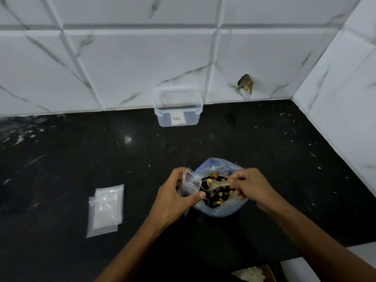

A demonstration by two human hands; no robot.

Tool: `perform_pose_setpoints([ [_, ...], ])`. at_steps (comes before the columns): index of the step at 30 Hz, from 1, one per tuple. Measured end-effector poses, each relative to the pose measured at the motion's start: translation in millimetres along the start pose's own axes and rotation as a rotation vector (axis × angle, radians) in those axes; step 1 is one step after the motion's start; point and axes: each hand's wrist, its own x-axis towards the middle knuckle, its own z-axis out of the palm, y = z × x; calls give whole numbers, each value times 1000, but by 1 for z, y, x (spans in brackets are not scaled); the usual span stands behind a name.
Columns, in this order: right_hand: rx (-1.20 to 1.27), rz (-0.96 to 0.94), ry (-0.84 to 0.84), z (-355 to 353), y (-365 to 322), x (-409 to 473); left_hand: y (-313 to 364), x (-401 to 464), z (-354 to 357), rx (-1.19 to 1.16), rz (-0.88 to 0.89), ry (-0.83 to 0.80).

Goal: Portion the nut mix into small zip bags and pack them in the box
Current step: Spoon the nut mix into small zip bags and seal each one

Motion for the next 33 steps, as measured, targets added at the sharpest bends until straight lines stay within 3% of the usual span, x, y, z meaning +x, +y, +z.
perform_pose_setpoints([
  [7, 126, -10, -12, -33, -19, -26, 2, 1, 1, 38, 34, 27],
  [11, 82, -129, -13, -38, -42, -43, 1, 3, 3, 63, 65, 37],
  [16, -419, -398, 98, -11, -65, -60, 1, 3, 5, 80, 101, 52],
  [19, -602, -677, 171, 12, -70, -71, 1, 2, 5, 78, 115, 77],
  [24, -940, -846, -21, 21, -79, -89, 3, -1, 5, 39, 121, 99],
  [28, -841, -924, 159, 10, -74, -89, 4, -3, 6, 5, 99, 107],
  [33, -633, -720, 382, -20, -69, -65, 2, -5, 5, -2, 72, 83],
])
